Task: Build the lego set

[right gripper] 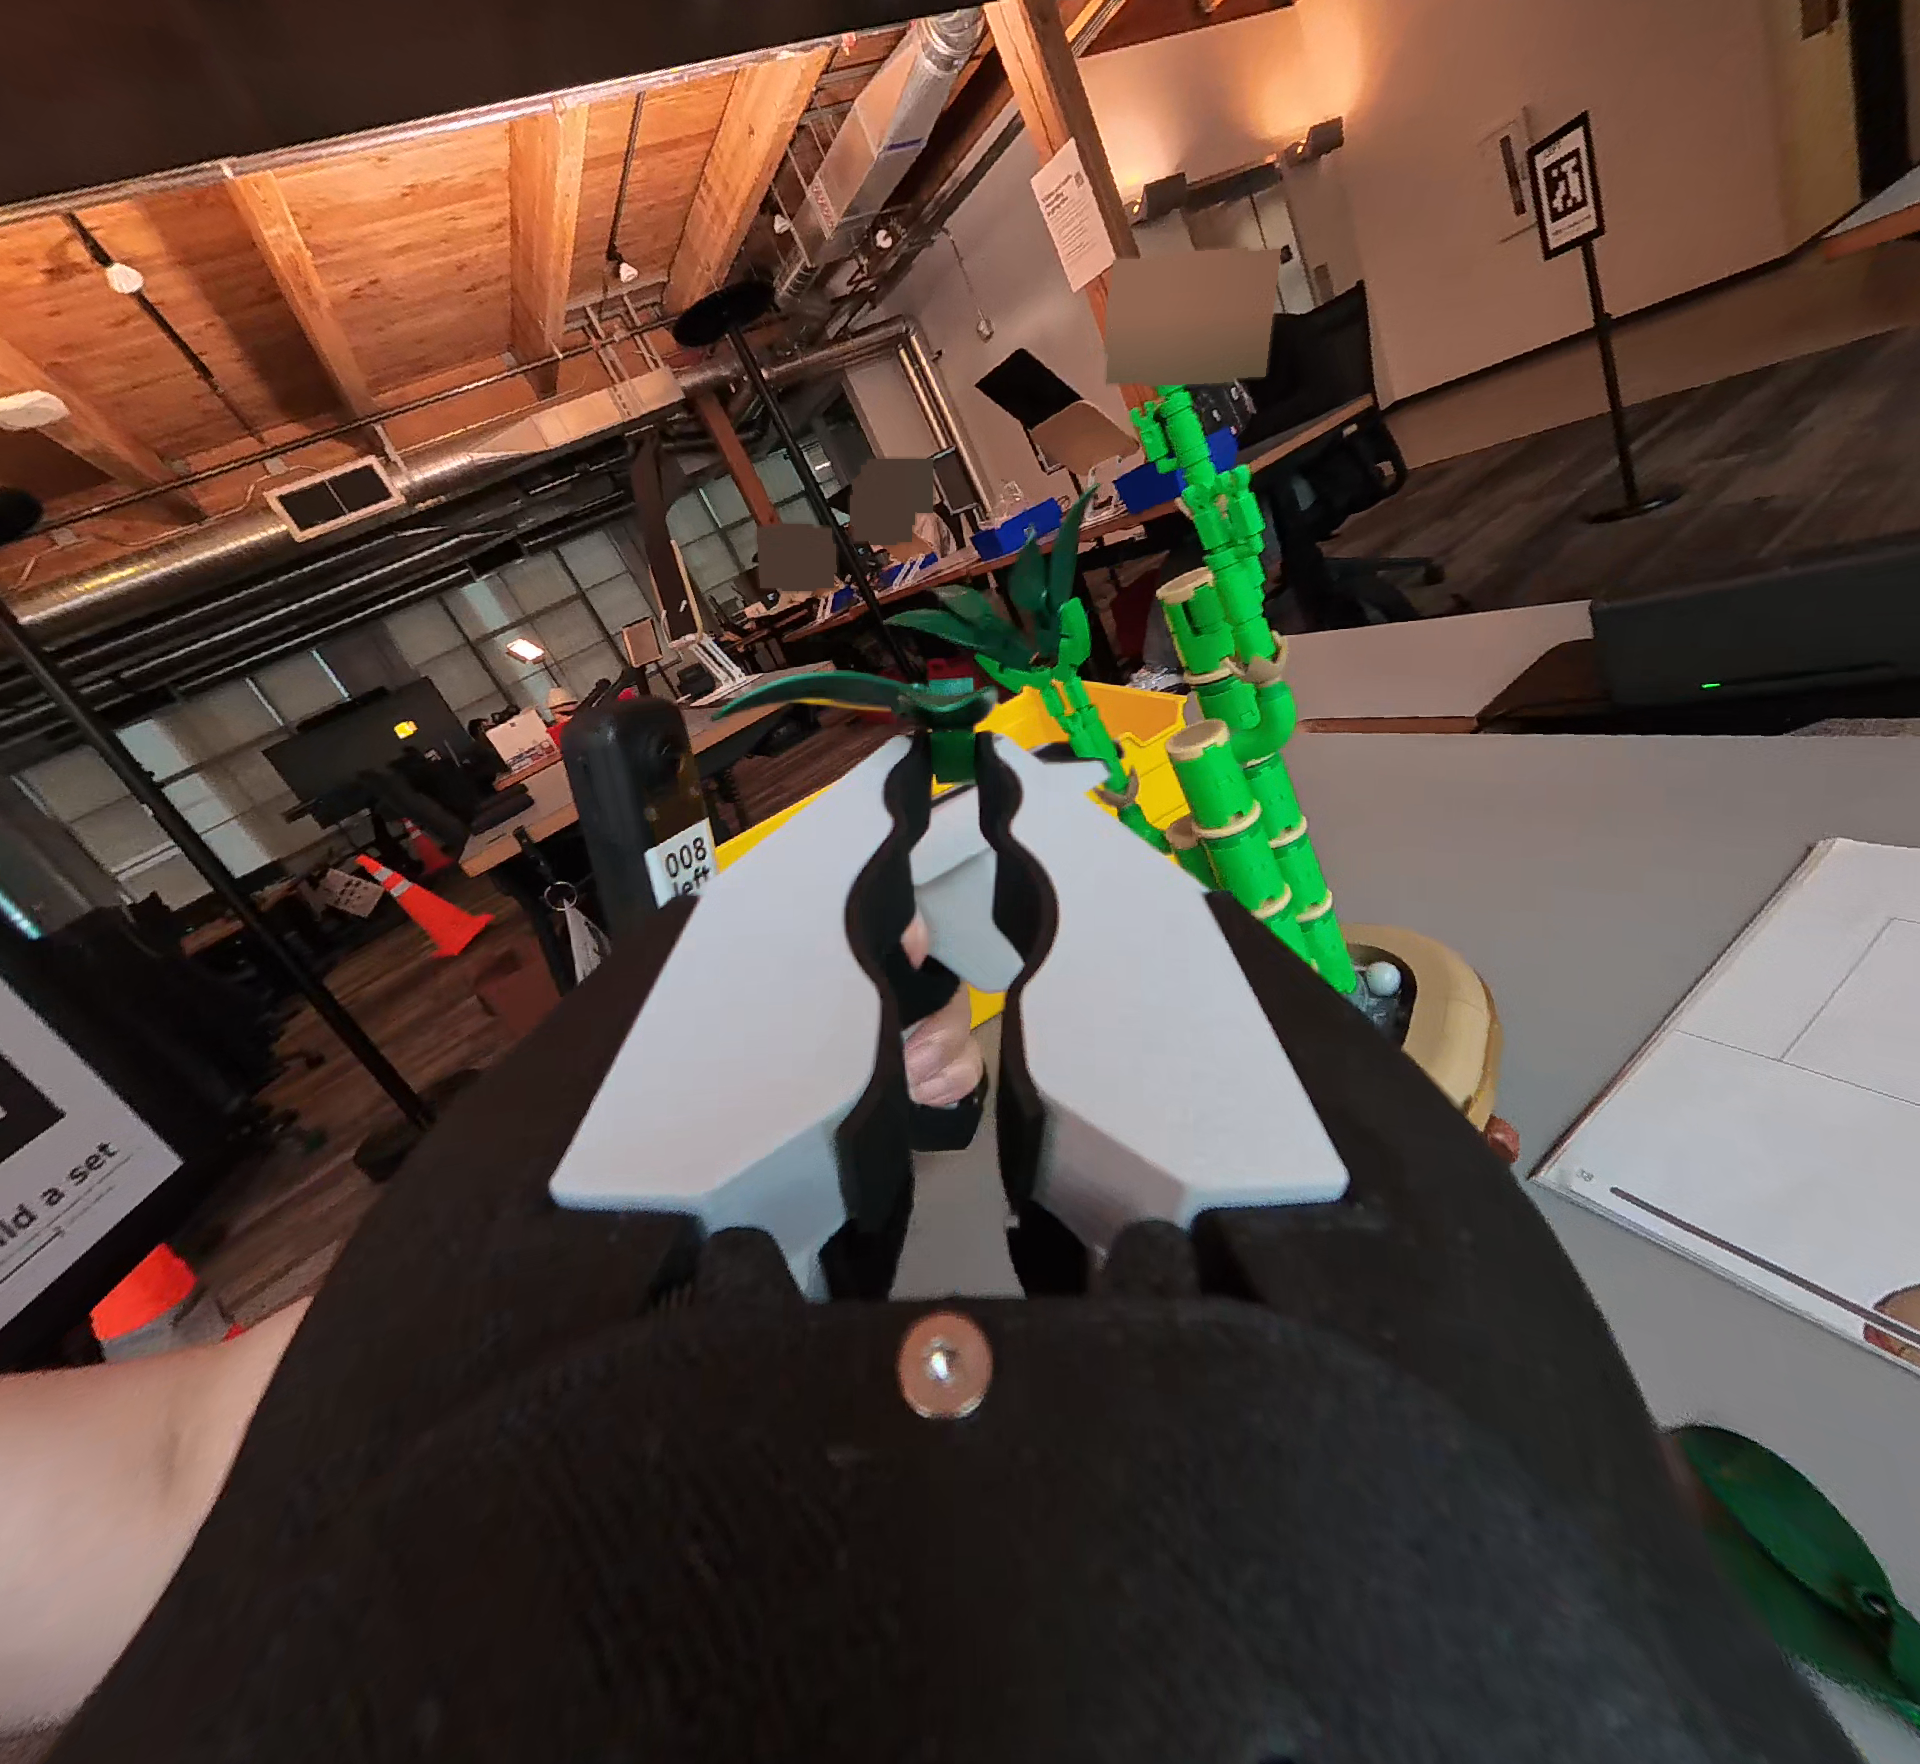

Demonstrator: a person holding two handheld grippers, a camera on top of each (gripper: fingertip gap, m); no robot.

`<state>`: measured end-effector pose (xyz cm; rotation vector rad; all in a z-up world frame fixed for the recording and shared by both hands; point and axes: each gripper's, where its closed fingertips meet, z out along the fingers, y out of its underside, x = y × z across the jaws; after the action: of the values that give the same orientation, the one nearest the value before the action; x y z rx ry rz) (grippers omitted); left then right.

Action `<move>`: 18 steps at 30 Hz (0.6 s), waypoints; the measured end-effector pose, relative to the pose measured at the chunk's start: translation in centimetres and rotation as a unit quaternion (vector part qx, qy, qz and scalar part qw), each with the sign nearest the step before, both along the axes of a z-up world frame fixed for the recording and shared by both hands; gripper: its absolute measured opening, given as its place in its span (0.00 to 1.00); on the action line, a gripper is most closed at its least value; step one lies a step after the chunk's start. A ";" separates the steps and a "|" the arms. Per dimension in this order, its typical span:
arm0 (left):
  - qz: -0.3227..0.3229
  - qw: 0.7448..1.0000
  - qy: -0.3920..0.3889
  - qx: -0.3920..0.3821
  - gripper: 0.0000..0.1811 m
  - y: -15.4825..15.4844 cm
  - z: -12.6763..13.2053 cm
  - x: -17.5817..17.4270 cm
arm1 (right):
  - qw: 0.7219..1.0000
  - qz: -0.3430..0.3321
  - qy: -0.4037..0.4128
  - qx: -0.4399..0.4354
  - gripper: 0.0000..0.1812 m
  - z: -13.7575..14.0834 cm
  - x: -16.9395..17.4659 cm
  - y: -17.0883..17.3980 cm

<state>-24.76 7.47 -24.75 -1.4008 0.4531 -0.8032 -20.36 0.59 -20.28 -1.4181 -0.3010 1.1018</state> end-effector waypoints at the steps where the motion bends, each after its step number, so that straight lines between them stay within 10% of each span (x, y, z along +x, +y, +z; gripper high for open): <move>1: -0.002 1.000 -0.005 0.004 0.15 0.0 0.1 -0.2 | 1.000 -0.006 0.002 -0.001 0.03 0.0 0.0 0.3; 18: -0.014 0.993 0.007 0.117 0.14 -0.6 1.4 0.8 | 0.990 -0.118 -0.082 0.007 0.03 -0.9 -3.3 4.5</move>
<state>-23.92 6.92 -23.38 -1.1859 0.5612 -0.7376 -23.63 5.07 -21.13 -1.4939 -0.2498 0.7908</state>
